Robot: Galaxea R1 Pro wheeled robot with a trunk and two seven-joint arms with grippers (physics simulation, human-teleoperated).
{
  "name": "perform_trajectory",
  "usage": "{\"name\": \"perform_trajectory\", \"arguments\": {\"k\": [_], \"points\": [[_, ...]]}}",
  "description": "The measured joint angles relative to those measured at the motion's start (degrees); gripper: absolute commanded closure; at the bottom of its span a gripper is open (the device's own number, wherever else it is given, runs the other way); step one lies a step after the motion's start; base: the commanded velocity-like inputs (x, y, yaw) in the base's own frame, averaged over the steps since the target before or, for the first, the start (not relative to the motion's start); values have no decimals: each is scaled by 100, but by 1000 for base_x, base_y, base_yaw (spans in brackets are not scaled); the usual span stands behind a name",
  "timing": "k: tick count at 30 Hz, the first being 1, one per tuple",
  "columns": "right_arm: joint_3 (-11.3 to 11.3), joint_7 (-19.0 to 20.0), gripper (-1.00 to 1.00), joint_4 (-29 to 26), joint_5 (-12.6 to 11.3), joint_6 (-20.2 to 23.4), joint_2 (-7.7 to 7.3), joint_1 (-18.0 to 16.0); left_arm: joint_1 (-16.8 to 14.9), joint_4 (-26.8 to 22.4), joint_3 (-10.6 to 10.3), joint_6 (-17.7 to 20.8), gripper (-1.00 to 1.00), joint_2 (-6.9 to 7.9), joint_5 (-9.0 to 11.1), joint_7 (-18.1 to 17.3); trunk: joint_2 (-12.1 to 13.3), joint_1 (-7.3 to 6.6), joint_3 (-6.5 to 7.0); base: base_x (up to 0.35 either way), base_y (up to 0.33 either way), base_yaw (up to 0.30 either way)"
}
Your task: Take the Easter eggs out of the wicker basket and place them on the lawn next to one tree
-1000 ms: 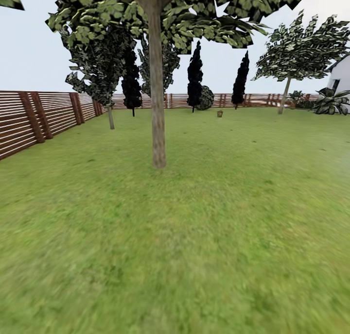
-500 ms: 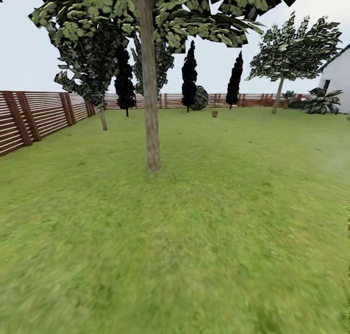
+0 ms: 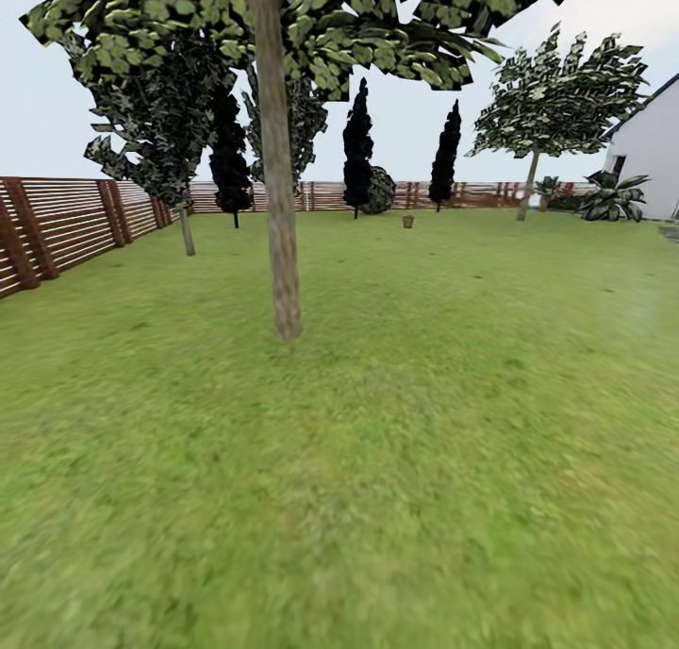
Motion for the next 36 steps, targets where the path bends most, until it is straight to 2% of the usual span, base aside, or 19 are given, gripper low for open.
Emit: {"name": "perform_trajectory", "arguments": {"k": [26, 36], "points": [[0, -2, -100, -1, 0, -3, -7, 0, 0, 0, 0, 0, -100, 0, 0, 0, 0, 0, 0, 336, 0, -3], [0, 0, -100, -1, 0, -8, 0, 0, 0, 0, 0, 0, -100, 0, 0, 0, 0, 0, 0, 336, 0, -228]]}}
